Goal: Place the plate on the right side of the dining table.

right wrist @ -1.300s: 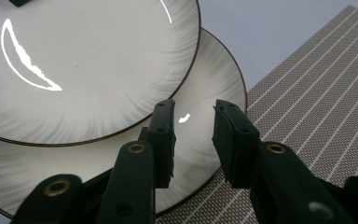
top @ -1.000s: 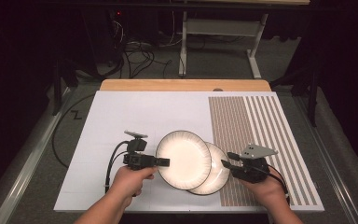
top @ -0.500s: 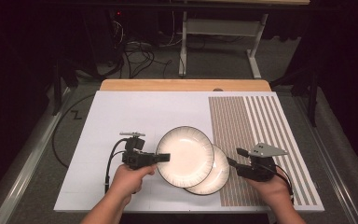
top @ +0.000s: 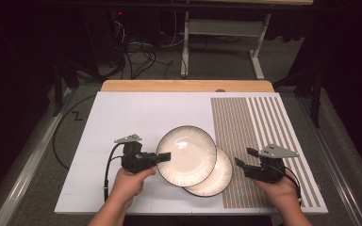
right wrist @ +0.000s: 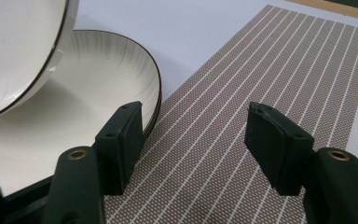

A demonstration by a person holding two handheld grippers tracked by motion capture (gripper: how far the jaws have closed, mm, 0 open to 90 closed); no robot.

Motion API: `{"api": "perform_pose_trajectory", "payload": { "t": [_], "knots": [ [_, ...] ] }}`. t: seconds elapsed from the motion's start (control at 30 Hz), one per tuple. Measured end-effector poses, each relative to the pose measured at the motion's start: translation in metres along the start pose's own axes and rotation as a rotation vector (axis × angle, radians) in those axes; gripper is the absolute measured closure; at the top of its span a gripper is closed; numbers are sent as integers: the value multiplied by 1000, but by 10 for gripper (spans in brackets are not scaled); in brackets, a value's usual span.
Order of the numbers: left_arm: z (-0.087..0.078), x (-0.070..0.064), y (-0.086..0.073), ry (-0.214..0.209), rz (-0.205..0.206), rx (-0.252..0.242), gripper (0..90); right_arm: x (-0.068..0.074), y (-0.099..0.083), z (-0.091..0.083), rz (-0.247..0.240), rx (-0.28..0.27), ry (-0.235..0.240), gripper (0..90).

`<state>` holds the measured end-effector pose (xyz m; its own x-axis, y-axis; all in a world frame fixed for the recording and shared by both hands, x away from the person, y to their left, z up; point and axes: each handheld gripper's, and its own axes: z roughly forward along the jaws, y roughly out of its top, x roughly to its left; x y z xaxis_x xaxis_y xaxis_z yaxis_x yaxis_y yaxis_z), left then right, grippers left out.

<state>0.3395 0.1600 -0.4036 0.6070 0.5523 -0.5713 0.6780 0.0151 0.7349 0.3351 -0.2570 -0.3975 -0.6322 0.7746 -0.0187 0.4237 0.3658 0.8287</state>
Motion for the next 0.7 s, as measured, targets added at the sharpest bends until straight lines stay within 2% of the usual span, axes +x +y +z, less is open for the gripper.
{"api": "perform_pose_trajectory", "payload": {
  "t": [0.1,0.37,0.4,0.47,0.53,0.63,0.67,0.7],
  "knots": [
    [-2,0,-3,-1,8,-22,784,-2,-1,-4,11,-16,-2,353],
    [-5,-4,-7,16,77,-69,783,-12,-5,-13,39,-63,-15,265],
    [-5,-7,-7,23,101,-79,783,-14,-6,-16,44,-78,-13,241],
    [-5,-9,-8,29,110,-83,783,-15,-6,-17,47,-87,-14,228],
    [-5,-11,-8,40,131,-92,782,-17,-7,-20,48,-117,-7,184],
    [-5,-13,-9,46,161,-98,782,-18,-7,-22,52,-129,-3,165],
    [-6,-15,-9,51,185,-104,782,-17,-7,-23,48,-142,-2,158],
    [-6,-15,-9,51,185,-104,782,-17,-7,-23,48,-142,-2,158]
  ]
}}
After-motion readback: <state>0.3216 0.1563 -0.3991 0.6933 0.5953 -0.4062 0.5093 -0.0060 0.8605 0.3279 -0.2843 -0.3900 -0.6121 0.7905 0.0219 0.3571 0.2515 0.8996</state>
